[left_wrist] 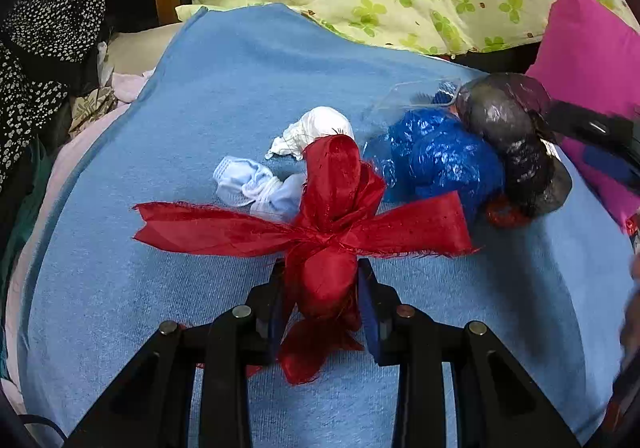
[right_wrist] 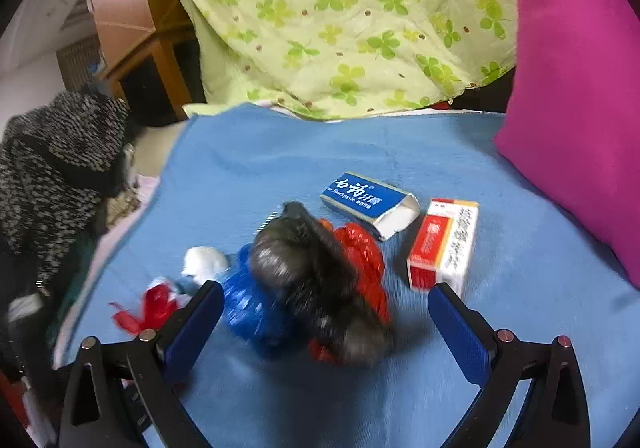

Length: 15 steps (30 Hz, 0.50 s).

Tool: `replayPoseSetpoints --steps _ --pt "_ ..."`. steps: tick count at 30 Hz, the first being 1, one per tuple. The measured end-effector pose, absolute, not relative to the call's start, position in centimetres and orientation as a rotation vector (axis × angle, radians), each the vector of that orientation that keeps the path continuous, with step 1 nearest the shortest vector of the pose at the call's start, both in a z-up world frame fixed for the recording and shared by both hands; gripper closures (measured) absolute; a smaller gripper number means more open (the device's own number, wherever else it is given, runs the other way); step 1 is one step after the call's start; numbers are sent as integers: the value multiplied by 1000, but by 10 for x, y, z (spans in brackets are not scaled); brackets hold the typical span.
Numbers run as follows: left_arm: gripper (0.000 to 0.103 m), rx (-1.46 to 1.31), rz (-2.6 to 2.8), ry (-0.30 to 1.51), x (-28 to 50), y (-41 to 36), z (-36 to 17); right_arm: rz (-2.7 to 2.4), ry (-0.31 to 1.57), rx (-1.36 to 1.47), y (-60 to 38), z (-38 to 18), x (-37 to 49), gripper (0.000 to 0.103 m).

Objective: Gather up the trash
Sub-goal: 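Grasp the red ribbon bow with the left tool while the right tool grasps the black bag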

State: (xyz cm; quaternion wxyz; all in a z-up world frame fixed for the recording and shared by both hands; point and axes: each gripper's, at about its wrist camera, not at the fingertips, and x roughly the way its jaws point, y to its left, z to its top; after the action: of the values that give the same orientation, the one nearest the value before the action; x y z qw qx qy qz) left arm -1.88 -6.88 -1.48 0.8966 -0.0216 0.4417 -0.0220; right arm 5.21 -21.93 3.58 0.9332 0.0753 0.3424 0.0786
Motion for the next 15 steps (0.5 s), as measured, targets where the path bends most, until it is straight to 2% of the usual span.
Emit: replayPoseSetpoints --steps 4,6,8,10,15 --pt "68 -63 -56 900 -19 -63 -14 157 760 130 -212 21 75 3" --pt "68 -74 -60 898 -19 -60 -14 147 797 119 -211 11 84 17" --pt "68 -79 -63 898 -18 -58 -15 148 825 131 -212 4 87 42" --pt "68 -78 -64 899 -18 -58 -15 145 843 142 -213 -1 86 56" --pt "68 -73 -62 885 -22 -58 -11 155 819 204 -223 2 74 61"
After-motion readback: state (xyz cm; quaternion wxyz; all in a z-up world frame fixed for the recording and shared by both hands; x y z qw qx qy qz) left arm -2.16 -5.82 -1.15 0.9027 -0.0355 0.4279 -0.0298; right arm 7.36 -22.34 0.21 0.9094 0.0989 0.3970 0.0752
